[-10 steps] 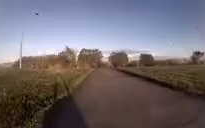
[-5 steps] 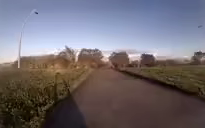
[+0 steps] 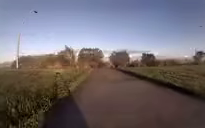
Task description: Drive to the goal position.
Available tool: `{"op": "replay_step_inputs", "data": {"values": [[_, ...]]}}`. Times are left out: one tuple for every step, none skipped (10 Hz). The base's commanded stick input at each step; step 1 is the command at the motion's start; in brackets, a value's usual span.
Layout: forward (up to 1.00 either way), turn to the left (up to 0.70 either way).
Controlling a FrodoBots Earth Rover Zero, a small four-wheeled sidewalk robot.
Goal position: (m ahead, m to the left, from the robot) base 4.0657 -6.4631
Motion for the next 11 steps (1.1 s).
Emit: {"op": "replay_step_inputs", "data": {"values": [[0.7,-0.06],[0.7,-0.23],[0.7,-0.31],[0.7,-0.16],[0.7,0.0],[0.7,0.0],[0.7,0.0],[0.7,0.0],[0.7,0.0],[0.7,0.0],[0.7,0.0]]}}
